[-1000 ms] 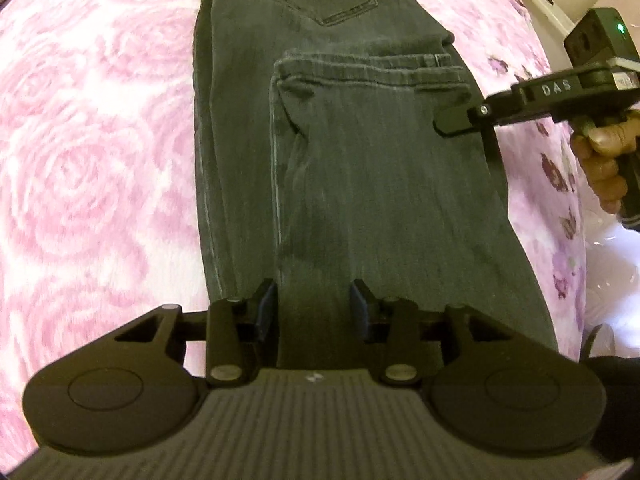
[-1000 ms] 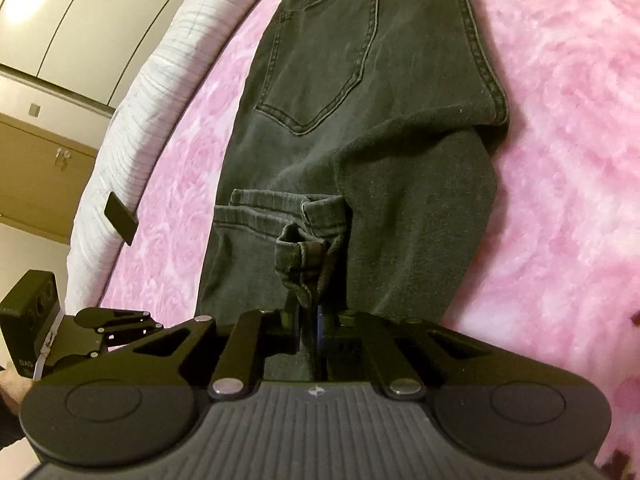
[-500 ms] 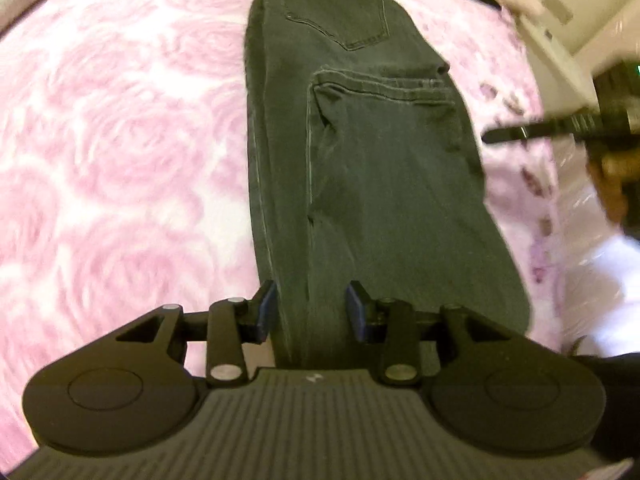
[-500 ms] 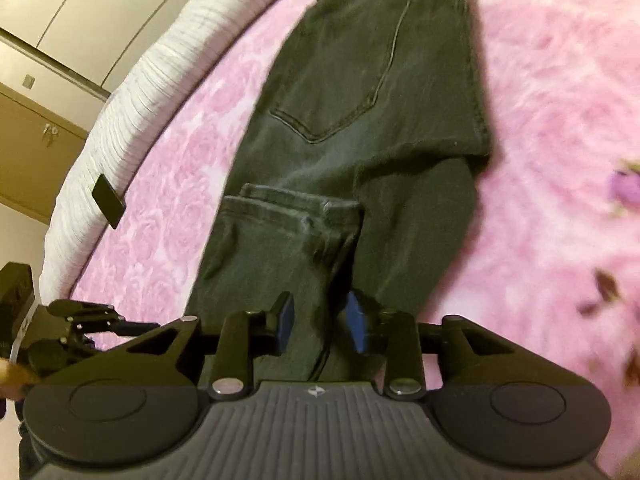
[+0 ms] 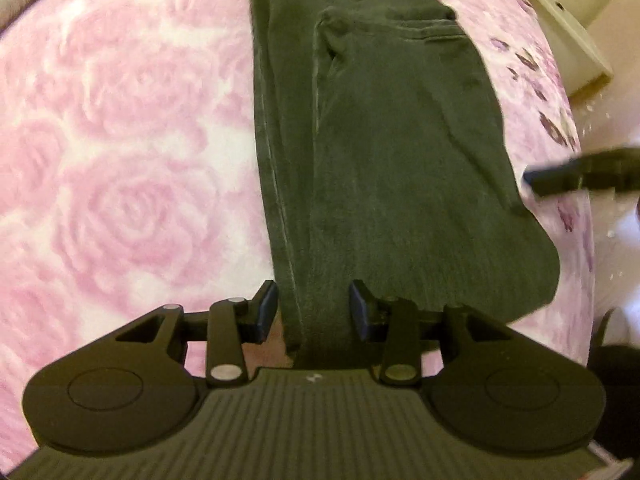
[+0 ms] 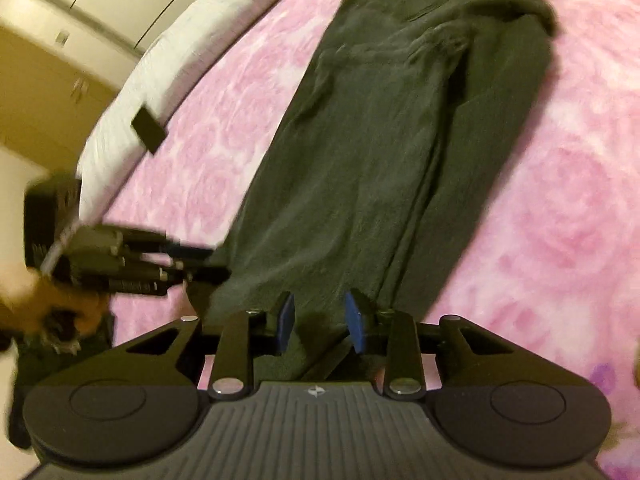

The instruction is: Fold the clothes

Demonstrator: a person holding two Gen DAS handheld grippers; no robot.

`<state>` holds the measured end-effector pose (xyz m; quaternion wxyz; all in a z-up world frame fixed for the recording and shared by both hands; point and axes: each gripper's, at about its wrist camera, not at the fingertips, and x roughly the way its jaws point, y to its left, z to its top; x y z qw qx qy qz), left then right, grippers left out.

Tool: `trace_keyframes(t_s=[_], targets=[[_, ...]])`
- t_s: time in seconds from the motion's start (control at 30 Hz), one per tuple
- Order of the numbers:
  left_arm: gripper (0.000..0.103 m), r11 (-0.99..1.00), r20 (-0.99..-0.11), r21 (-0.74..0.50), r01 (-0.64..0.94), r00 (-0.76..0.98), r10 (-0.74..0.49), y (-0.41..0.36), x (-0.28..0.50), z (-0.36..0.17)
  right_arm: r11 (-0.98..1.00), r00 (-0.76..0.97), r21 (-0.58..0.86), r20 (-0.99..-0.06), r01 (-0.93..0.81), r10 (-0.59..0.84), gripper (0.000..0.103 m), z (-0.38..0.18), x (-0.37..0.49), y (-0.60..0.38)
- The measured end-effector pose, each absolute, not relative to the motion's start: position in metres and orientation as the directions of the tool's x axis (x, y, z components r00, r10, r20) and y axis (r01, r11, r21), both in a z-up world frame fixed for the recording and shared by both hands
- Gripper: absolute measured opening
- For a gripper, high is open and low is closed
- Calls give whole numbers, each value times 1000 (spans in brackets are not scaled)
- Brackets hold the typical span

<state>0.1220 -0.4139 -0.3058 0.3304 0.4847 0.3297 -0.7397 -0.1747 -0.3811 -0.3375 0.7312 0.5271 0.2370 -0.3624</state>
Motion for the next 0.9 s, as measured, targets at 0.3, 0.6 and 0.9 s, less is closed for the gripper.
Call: trace_keyframes(t_s=[0.3, 0.6, 0.9], targets=[[44, -880, -875, 129, 457, -365, -318, -350, 93, -272, 286, 600, 532, -751, 797, -276, 48, -310, -167, -331], [52, -911, -841, 411, 32, -373, -393, -285, 79, -306, 818, 405, -157, -807, 554, -429, 76, -304, -87, -239], [58, -867, -799, 499, 4, -386, -462, -283, 80, -332, 768, 223, -587, -737, 255, -638, 63, -369, -43, -217]])
